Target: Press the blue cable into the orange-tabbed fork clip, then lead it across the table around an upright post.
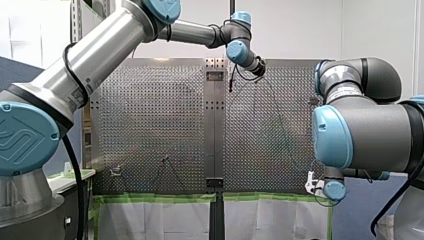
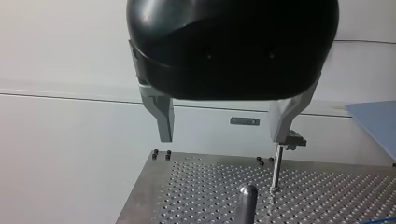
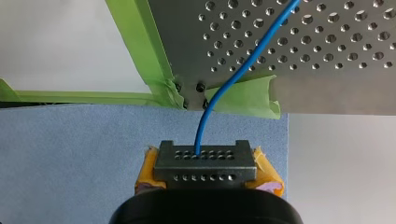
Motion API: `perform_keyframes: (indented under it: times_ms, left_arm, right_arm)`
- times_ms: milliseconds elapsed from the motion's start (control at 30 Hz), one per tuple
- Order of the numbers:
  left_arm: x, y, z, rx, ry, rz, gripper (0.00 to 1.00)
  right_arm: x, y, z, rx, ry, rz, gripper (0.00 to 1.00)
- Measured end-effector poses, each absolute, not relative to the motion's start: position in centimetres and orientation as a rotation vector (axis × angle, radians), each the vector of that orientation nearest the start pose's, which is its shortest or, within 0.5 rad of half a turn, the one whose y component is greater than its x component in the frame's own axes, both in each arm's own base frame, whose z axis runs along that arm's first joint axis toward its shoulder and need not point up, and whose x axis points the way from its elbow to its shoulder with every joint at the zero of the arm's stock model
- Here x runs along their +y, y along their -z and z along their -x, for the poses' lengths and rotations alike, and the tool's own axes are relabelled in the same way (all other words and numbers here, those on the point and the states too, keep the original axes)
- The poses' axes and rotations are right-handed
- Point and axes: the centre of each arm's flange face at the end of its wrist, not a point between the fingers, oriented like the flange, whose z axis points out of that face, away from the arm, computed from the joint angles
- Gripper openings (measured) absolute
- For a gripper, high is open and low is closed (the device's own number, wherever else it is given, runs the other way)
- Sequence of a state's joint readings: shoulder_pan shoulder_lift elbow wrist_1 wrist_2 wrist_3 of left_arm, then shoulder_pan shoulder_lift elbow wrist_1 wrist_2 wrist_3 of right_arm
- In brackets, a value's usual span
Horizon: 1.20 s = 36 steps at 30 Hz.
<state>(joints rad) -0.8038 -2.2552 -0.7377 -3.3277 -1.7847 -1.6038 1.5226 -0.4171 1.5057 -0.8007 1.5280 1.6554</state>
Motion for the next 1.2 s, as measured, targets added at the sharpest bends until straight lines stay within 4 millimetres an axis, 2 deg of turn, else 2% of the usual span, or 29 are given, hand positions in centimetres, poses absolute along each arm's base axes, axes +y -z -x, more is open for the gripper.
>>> perform_keyframes:
  times_ms: [667,1200]
  left_arm:
    - [-61.5,-44.6,-44.1,1.574,0.456,-0.431,1.0]
    - [-59.8,-44.0,-44.0,1.662,0.339,-0.345,1.0]
  right_arm:
    - [-64.3,13.7,-10.7,-1.5,-1.126,-1.365,0.0]
    - [-64.3,13.7,-10.8,-1.498,-1.128,-1.368,0.0]
